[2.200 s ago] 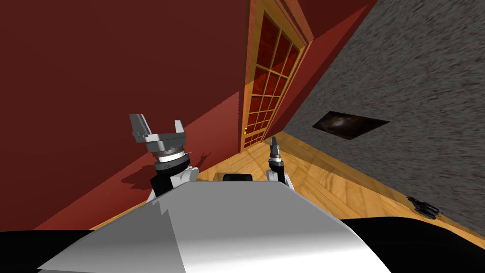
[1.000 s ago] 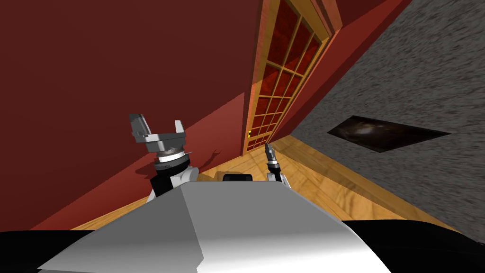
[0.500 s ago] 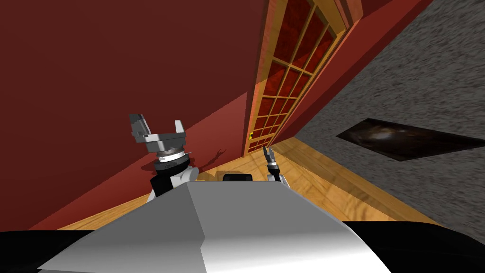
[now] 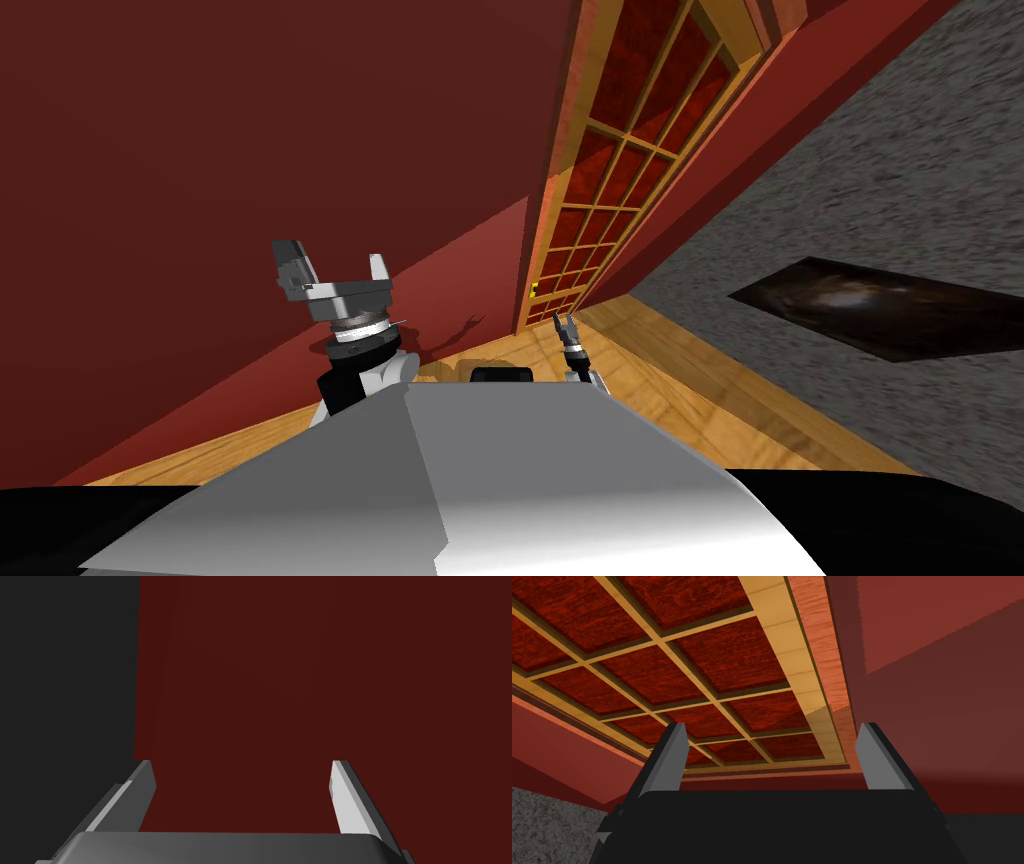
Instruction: Pull the door open
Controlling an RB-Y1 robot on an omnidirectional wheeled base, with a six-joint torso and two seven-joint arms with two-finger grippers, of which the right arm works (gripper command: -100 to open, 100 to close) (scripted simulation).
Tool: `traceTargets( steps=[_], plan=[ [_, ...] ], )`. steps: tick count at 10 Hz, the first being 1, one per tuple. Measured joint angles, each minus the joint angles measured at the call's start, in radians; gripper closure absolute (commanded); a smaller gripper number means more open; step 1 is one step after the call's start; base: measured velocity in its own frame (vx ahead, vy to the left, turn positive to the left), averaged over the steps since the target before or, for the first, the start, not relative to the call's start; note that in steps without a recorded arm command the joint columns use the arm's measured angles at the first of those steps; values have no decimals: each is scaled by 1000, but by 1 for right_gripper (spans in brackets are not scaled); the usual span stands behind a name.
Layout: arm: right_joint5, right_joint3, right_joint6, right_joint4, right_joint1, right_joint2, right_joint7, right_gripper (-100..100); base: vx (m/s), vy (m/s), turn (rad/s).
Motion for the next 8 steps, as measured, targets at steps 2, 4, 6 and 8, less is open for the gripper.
traceTargets(
  steps=[2,4,6,8],
  plan=[
    [26,-11,-18,70,-20,-5,46,-100,109,-40,117],
    [50,-21,-35,125,-28,-10,89,-100,91,-38,112],
    [67,-30,-53,176,-42,-15,123,-100,57,-19,33],
    [82,-41,-74,237,-57,-23,152,-100,83,-23,99]
  ],
)
